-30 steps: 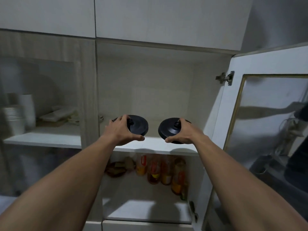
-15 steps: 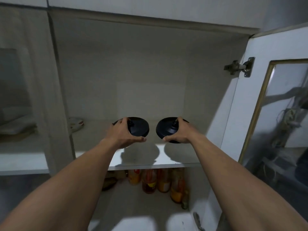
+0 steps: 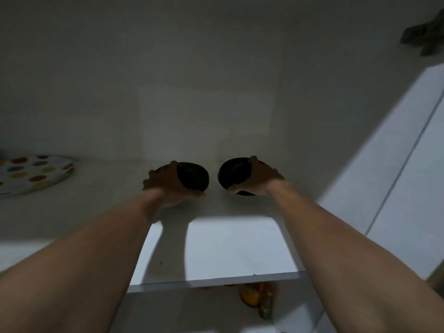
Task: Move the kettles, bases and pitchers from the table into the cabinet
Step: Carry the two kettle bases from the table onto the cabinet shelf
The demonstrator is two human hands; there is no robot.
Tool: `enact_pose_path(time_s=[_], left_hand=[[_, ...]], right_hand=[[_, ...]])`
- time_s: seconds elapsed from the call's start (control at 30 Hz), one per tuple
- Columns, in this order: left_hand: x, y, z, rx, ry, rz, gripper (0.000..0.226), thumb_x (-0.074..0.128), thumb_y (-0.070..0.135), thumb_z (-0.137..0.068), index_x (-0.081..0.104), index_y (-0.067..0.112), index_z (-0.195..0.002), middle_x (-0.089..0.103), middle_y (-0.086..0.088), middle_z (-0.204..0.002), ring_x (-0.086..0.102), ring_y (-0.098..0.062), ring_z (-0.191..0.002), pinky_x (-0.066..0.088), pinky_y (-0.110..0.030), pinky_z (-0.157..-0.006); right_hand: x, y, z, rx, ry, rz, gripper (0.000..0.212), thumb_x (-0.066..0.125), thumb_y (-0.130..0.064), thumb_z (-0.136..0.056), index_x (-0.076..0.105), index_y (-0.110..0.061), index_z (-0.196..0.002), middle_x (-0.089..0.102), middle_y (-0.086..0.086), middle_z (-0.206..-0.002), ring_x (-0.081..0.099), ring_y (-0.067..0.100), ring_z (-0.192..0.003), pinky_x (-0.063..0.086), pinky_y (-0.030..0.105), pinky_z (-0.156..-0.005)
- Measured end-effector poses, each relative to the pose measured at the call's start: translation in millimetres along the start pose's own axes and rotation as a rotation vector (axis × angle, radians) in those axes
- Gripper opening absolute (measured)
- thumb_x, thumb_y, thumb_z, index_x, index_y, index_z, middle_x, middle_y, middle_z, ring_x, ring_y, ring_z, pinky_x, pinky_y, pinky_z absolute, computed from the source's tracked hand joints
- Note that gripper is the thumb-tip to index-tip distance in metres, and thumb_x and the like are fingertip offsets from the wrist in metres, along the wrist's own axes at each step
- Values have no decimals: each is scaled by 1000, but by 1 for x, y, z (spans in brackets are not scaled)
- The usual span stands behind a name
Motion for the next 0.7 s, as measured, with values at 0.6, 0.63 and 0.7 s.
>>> enact_pose_path(time_s=[0.6,0.63,0.7], left_hand=[[86,-11,-137,-127,-143,-65,155,61,98,-12,30,24,-145,46,-5,-147,30,-38,-142,24,-55,-115],[89,-11,-143,-128,-148,-78,156,58,100,-9,31,24,-143,48,-5,-145,31,-38,-141,22,-56,-115],[94,-11,-154,-132,-164,-113,158,55,101,-7,32,23,-142,49,-7,-145,33,-39,-141,20,-58,-115]], right_hand=[[78,37,-148,-27,-35,-108,138,69,-95,-36,38,-25,-152,48,-1,-152,46,26,-138,35,50,-115],[87,45,-164,-36,-22,-119,140,63,-100,-29,43,-30,-148,52,-5,-148,50,23,-135,37,51,-114],[99,54,-187,-50,-13,-113,138,57,-105,-24,48,-35,-143,57,-9,-142,54,21,-131,39,51,-112]])
Point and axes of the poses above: each hand's wrist, its own z-axis away from the middle knuckle, its own x-axis out of the palm, y = z × x, the point moved 6 cm from there along -z, towards the middle knuckle
